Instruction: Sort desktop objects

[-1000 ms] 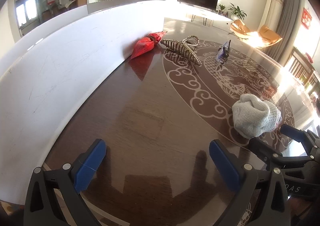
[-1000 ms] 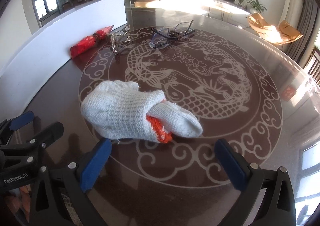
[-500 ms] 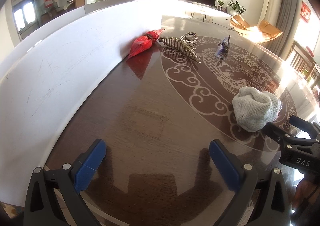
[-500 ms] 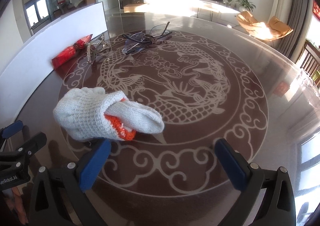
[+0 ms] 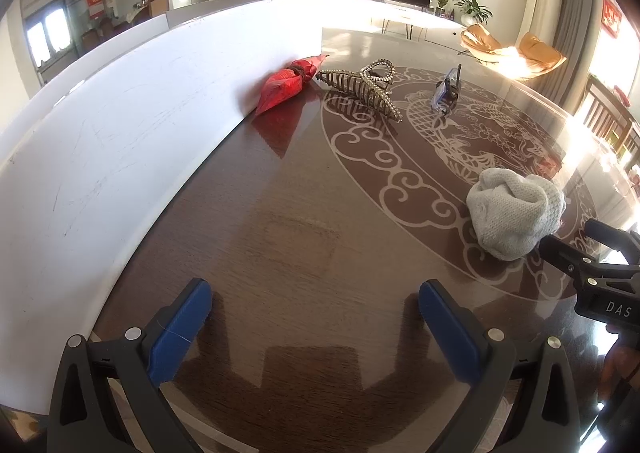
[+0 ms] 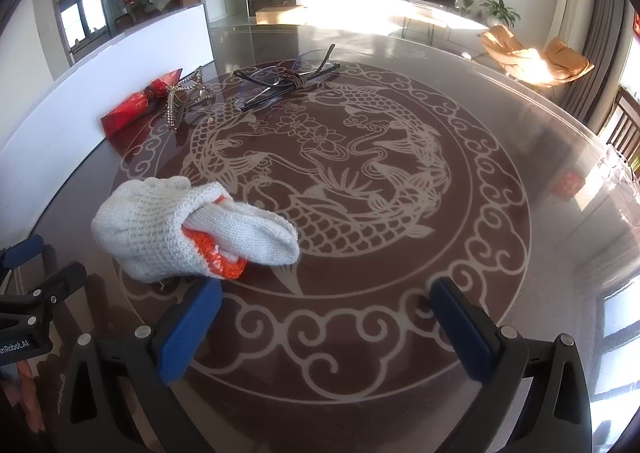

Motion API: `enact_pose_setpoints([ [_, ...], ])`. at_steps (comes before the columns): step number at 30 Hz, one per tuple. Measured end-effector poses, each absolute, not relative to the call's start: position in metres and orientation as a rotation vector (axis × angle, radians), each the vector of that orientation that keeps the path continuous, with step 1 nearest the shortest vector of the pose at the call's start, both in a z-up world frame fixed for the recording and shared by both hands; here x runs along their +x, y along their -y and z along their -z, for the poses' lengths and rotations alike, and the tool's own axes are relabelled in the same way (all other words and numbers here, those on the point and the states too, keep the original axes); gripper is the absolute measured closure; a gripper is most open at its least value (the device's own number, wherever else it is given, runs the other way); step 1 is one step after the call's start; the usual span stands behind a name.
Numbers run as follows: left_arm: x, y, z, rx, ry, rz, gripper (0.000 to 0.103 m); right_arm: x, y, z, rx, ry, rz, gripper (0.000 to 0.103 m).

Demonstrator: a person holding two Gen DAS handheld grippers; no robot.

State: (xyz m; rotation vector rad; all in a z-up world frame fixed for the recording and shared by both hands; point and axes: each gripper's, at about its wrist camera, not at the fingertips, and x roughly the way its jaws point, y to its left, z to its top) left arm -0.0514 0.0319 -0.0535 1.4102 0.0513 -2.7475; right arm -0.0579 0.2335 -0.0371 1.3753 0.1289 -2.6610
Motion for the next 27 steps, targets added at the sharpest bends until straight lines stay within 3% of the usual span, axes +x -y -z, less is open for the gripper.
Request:
enact_pose_setpoints([
  [8, -0.049, -0.032, 0.052, 1.423, -0.089, 2.762, 0.0, -0.058, -0.233, 0.037, 1.375, -0.13, 2.662, 0.0],
  [14, -0.05, -0.027, 0.043, 1.463, -0.387, 2.805, 0.0, -0.058, -0.233, 0.037, 1.375, -0.13, 2.662, 0.0],
  [23, -0.145, -0.043, 0.035, 1.412, -0.578, 2.694, 0.0, -0.058, -0.233, 0.037, 1.375, -0.13, 2.662, 0.0],
  [27, -0.188, -0.048, 0.041, 1.413, -0.539, 2.636, 0.0, -0.058, -0.233, 0.037, 1.375, -0.13, 2.662, 0.0],
])
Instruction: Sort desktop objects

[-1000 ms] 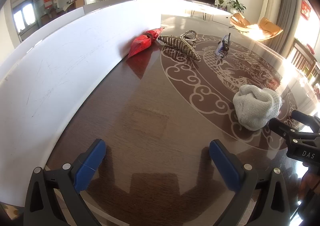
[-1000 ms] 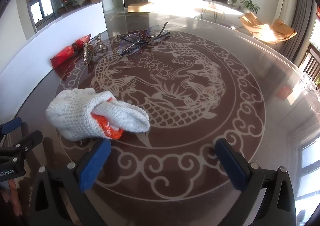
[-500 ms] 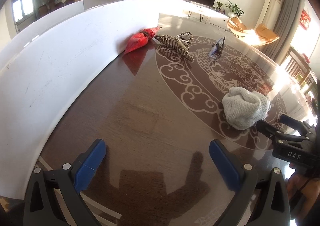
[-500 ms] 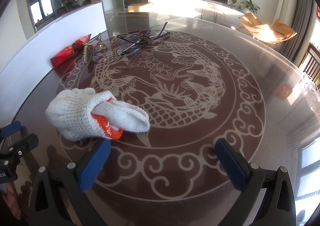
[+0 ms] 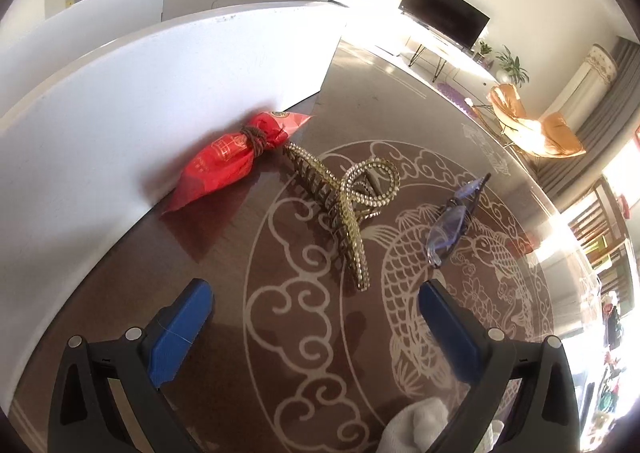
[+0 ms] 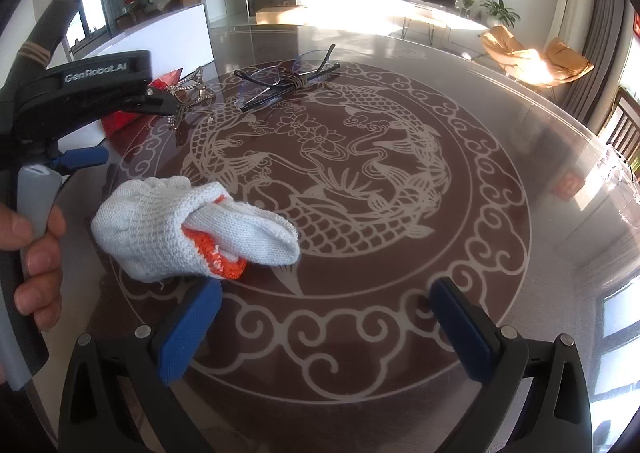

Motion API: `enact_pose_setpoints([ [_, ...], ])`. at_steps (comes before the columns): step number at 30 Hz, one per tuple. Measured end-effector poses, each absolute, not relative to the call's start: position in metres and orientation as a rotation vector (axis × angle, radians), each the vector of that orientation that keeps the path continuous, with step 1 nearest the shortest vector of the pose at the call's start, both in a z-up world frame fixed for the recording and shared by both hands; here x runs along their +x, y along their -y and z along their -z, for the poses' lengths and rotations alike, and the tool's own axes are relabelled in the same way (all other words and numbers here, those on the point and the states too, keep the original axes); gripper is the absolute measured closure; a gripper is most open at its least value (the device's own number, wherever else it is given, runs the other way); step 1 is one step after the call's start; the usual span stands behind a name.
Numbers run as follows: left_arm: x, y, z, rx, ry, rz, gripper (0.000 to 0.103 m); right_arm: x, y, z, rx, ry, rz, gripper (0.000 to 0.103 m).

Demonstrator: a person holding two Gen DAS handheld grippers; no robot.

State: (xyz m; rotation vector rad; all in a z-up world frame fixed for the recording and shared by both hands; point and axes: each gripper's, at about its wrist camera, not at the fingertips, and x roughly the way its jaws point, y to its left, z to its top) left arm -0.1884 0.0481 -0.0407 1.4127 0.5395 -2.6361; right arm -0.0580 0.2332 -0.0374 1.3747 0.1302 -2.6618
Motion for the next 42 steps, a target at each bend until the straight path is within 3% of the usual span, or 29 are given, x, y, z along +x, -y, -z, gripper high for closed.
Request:
enact_pose_setpoints([
  [13, -0.275, -0.082, 0.051, 1.496, -0.13, 2.602, 0.002, -0.058, -0.233, 0.037, 1.375, -0.13, 2.662, 0.0],
  [14, -0.271, -0.079, 0.049, 1.456, -0.12, 2.621, 0.01, -0.058, -0.233, 0.038, 1.375, -0.13, 2.662, 0.0],
  [15, -0.265, -0.075, 0.046, 1.409, -0.118, 2.648, 0.032, -0.058, -0.233, 0.038, 1.374, -0.13, 2.662, 0.0],
  [16, -0.26, -0.072, 0.044, 1.395, -0.116, 2.675, 0.042, -0.058, -0.233, 0.038, 1.374, -0.13, 2.662, 0.0],
  [18, -0.248, -0.066, 0.042, 1.4, -0.103, 2.728, 0.049, -0.058, -0.233, 0.038, 1.375, -0.13, 2.662, 0.0],
  [30, -0.082, -0.011, 0.039, 1.535, -0.088, 2.936, 0.049, -0.058, -0.233, 0.038, 1.375, -0.129, 2.662, 0.0],
  [35, -0.064, -0.002, 0.041, 1.45, -0.146, 2.958, 0.047, -0.058, -0.233, 0.038, 1.375, -0.129, 2.662, 0.0],
  [36, -0.066, -0.002, 0.041, 1.444, -0.158, 2.961, 0.042, -0.058, -0.233, 0.037, 1.375, -0.129, 2.662, 0.0],
  [39, -0.071, -0.008, 0.043, 1.444, -0.134, 2.931, 0.013, -0.058, -0.233, 0.037, 1.375, -0.129, 2.662, 0.0],
  [42, -0.073, -0.009, 0.046, 1.447, -0.101, 2.927, 0.011, -0.058, -0.233, 0.038, 1.374, -0.129, 2.662, 0.0],
])
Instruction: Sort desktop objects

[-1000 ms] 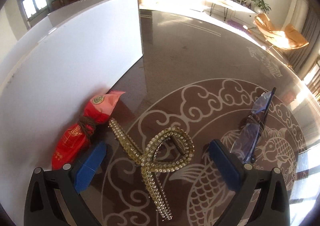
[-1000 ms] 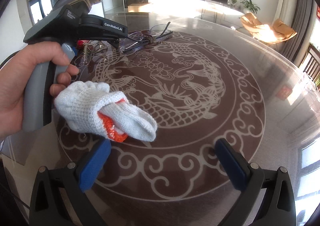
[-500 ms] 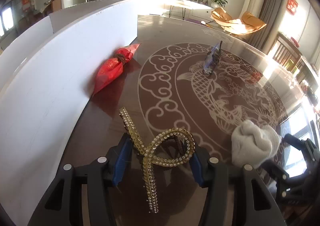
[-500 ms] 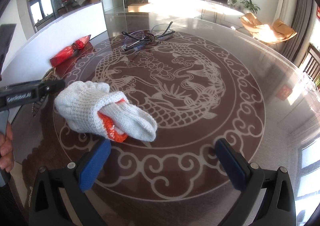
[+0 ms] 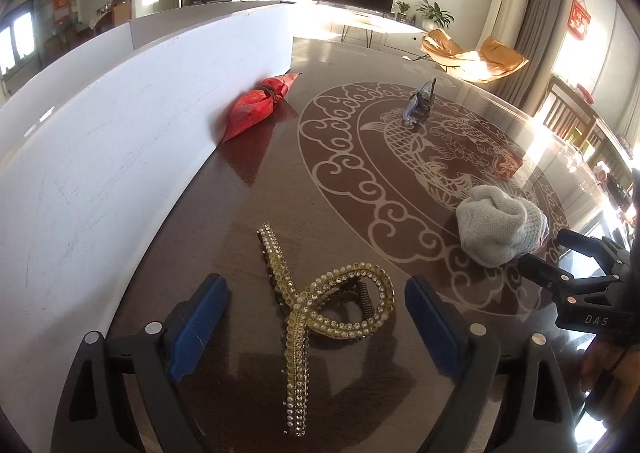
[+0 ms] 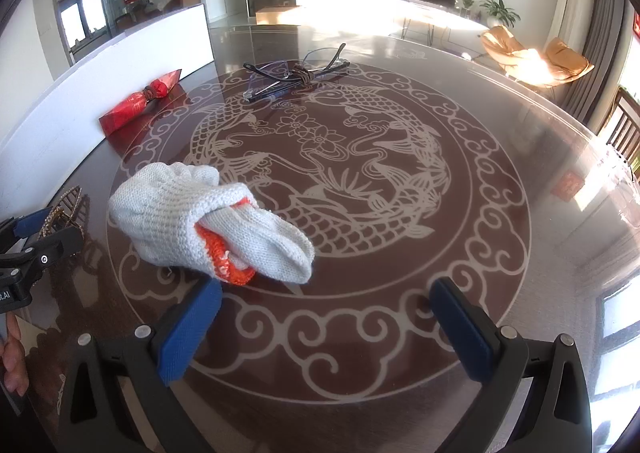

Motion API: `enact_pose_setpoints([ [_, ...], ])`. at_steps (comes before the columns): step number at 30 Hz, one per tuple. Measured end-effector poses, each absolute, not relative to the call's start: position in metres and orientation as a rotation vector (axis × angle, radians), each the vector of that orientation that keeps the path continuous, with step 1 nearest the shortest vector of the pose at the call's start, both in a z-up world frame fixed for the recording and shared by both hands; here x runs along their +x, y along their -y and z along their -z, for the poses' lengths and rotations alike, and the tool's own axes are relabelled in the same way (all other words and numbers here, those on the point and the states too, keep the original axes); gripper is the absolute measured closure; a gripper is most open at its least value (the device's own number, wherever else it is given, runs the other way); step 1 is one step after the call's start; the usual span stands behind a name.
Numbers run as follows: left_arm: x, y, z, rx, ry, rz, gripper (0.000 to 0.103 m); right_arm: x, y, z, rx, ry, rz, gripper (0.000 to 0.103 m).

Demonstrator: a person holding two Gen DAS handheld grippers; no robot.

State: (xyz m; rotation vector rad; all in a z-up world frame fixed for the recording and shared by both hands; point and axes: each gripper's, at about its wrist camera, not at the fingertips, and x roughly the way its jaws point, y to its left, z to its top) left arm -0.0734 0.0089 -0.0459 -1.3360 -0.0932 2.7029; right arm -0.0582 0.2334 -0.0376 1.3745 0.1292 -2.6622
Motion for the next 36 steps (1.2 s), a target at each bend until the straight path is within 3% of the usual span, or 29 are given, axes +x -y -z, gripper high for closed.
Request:
enact_pose_setpoints([
  [8, -0.077, -0.025, 0.052, -1.383, -0.071, -2.701, 0.003, -0.058, -0.233, 0.038, 1.374, -0.129, 2.662, 0.0],
  [36, -0.076, -0.026, 0.053, -1.391, -0.085, -2.692, 0.0, -0.059, -0.233, 0.038, 1.374, -0.129, 2.663, 0.0],
])
